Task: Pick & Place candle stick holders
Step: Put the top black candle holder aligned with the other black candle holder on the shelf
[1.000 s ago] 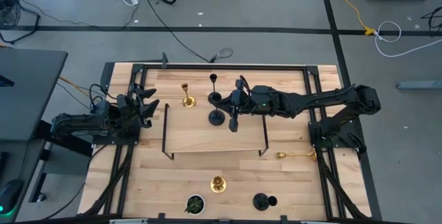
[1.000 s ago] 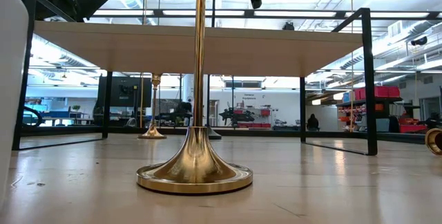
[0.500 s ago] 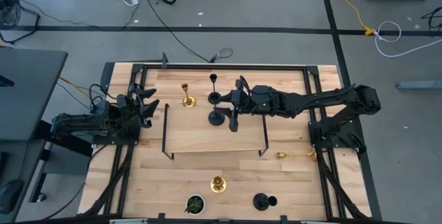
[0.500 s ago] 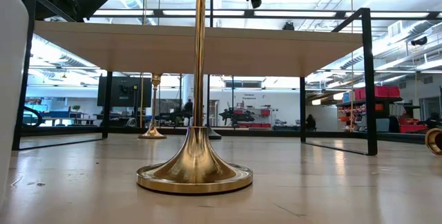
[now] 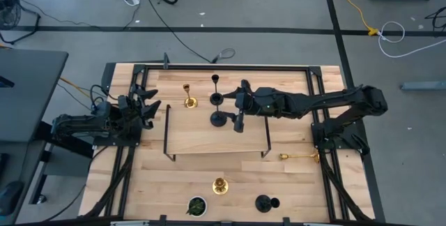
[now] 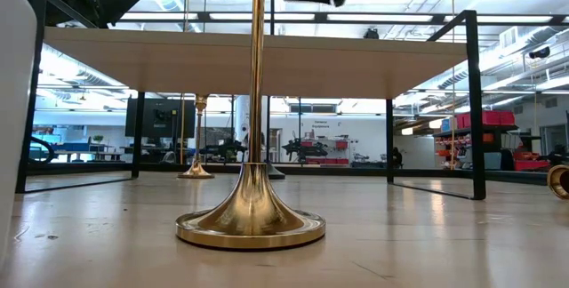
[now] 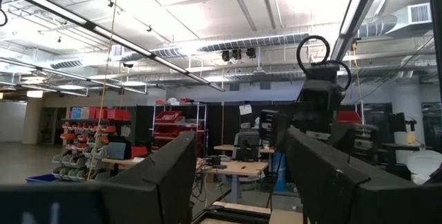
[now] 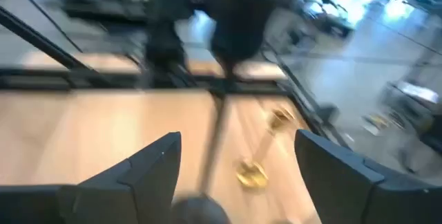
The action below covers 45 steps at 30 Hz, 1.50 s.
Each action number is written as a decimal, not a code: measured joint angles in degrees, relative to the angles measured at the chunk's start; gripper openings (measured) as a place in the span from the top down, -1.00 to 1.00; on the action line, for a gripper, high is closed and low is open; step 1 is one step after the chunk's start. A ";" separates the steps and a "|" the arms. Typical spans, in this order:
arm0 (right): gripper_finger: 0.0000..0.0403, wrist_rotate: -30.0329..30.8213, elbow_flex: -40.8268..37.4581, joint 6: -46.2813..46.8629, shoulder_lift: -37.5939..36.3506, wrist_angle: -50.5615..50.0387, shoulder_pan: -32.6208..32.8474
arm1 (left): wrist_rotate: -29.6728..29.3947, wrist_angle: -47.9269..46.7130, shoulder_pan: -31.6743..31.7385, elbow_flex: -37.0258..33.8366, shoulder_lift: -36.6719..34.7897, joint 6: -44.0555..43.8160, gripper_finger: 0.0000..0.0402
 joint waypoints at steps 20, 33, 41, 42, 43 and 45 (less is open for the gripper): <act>-0.33 11.38 -0.58 1.16 -3.50 -17.16 -11.09 | -0.03 -0.13 -0.01 0.00 0.01 0.01 -0.11; -0.33 -9.92 -14.46 1.11 -3.48 6.76 -24.93 | -0.02 -0.17 0.01 0.00 0.02 0.02 -0.11; -0.33 -13.30 -24.05 1.01 -3.46 26.50 -26.11 | -0.11 -0.17 -0.01 0.00 0.02 0.04 -0.11; -0.33 -13.30 -24.49 1.02 -3.46 27.59 -26.26 | -0.13 -0.17 0.00 -0.02 0.00 0.04 -0.11; -0.33 -13.28 -24.83 1.16 -3.26 28.51 -26.39 | -0.13 -0.17 -0.01 0.00 0.02 0.04 -0.11; -0.33 -13.30 -25.07 1.56 -2.08 30.20 -26.61 | -0.14 -0.17 0.00 -0.01 0.02 0.04 -0.11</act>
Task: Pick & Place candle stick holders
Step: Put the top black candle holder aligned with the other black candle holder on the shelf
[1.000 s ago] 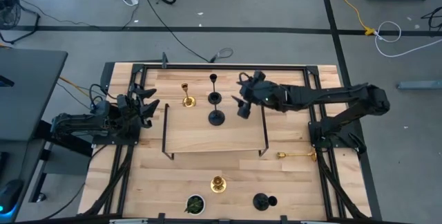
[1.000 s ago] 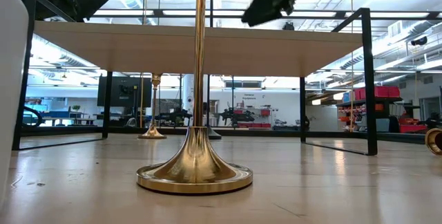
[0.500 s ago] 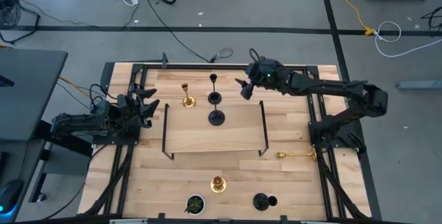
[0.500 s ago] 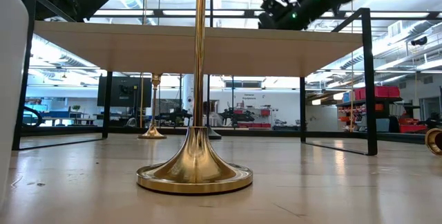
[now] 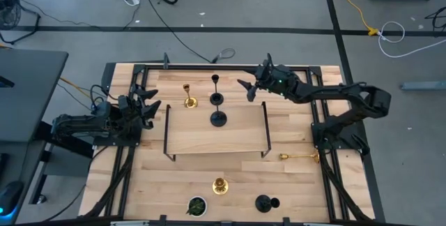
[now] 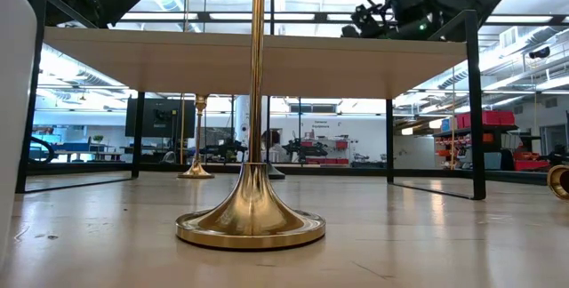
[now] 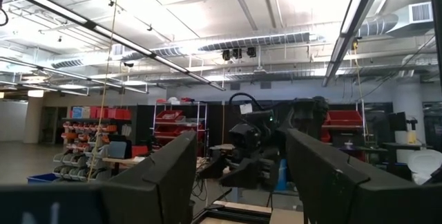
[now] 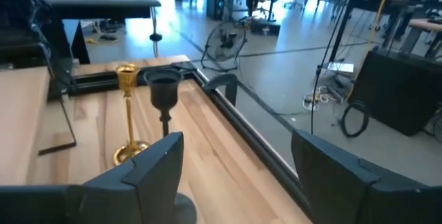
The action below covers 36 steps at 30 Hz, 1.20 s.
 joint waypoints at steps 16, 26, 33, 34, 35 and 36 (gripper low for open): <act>-0.33 -9.34 7.44 3.51 18.33 11.22 -0.47 | -0.06 -0.44 0.01 0.01 0.00 0.02 -0.11; -0.33 -13.45 12.30 5.29 25.26 11.39 -0.29 | -0.06 -0.46 -0.01 0.01 -0.02 0.02 -0.11; -0.33 -13.33 12.32 5.42 25.31 12.35 1.28 | -0.08 -0.44 0.01 0.01 -0.02 0.04 -0.11; -0.33 -13.21 12.33 5.20 25.29 12.48 1.55 | -0.13 -0.46 0.01 0.01 -0.01 0.04 -0.11; -0.33 -12.93 12.32 5.03 25.29 12.65 1.81 | -0.22 -0.44 -0.01 0.01 0.01 0.04 -0.11; -0.33 -12.91 12.34 4.77 25.30 12.94 2.02 | -0.46 -0.44 -0.01 -0.02 -0.02 0.04 -0.11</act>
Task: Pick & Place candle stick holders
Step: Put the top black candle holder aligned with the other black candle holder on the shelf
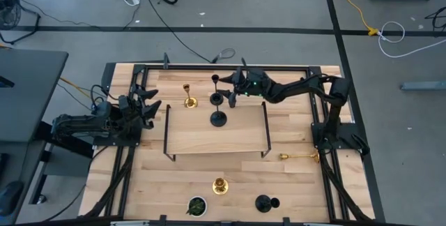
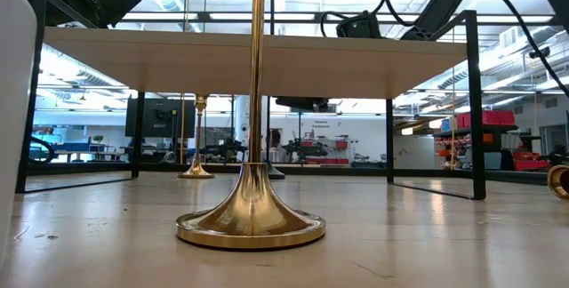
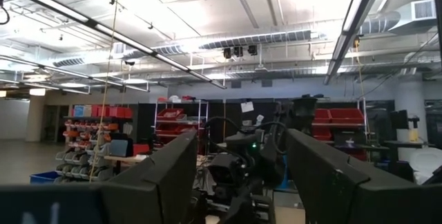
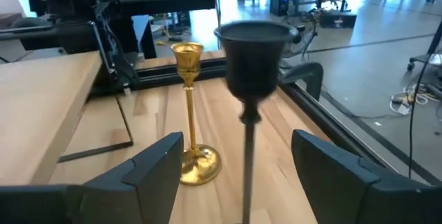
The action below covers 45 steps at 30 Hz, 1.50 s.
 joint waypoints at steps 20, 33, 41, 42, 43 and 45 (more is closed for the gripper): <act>-0.33 1.11 2.96 0.86 0.12 -0.67 0.16 | -0.69 0.00 0.02 0.01 0.02 -0.04 -0.11; -0.33 1.11 3.00 2.19 1.81 0.06 0.22 | -0.67 -0.02 0.02 0.01 0.02 -0.07 -0.11; -0.33 2.06 3.00 2.40 2.81 2.08 0.22 | -0.51 -0.08 0.00 0.02 0.01 -0.07 -0.11; -0.33 2.78 3.00 2.40 2.81 1.50 0.27 | -0.51 -0.06 0.00 0.02 0.02 -0.07 -0.11; -0.33 3.07 3.00 2.33 2.81 0.97 0.39 | -0.51 -0.07 0.00 0.02 0.02 -0.07 -0.11; -0.33 3.08 3.00 2.28 2.81 0.58 0.67 | -0.51 -0.09 0.00 0.00 0.02 -0.07 -0.11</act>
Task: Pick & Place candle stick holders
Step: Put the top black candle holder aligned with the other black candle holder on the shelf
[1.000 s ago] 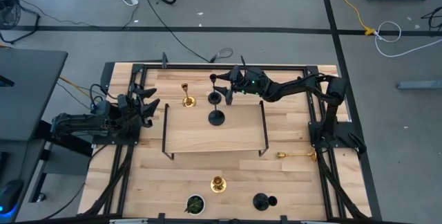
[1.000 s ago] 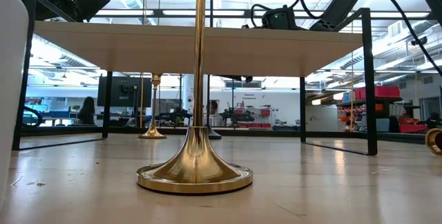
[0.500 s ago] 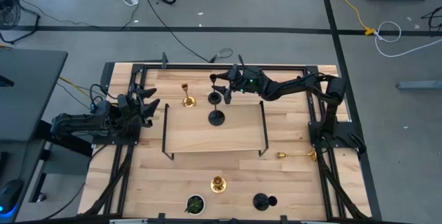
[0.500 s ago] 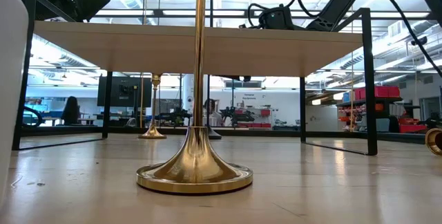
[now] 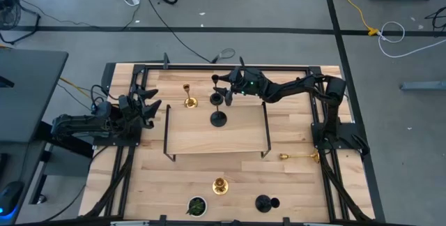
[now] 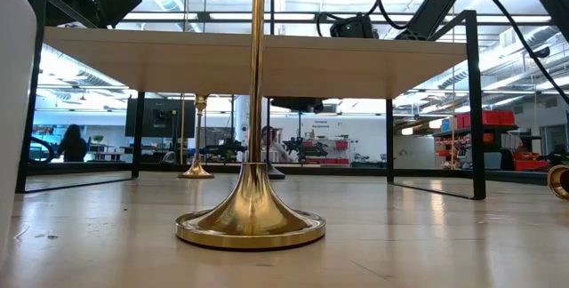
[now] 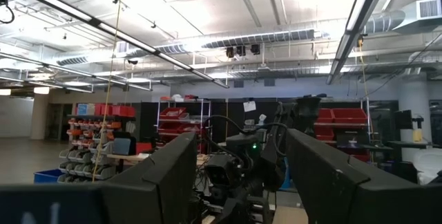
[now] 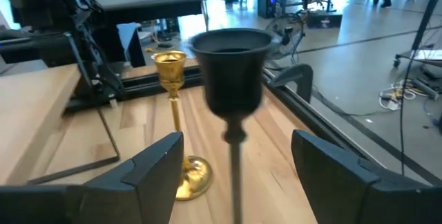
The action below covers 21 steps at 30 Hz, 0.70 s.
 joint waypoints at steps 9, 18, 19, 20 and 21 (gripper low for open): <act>-0.33 0.02 0.00 0.06 0.00 0.07 0.25 | 0.01 -0.01 0.01 0.02 -0.01 0.00 -0.11; -0.33 2.06 0.00 -0.02 0.00 0.20 0.43 | -0.12 -0.02 0.00 0.02 0.00 0.01 -0.11; -0.33 2.30 0.02 0.08 0.02 0.34 0.42 | -0.13 -0.02 0.00 0.02 -0.01 0.01 -0.11; -0.33 2.56 0.44 0.24 0.31 0.49 0.42 | -0.13 -0.02 0.02 0.02 -0.01 0.00 -0.11; -0.33 2.54 1.27 0.50 0.72 0.62 0.40 | -0.13 -0.03 0.02 0.02 -0.01 0.02 -0.11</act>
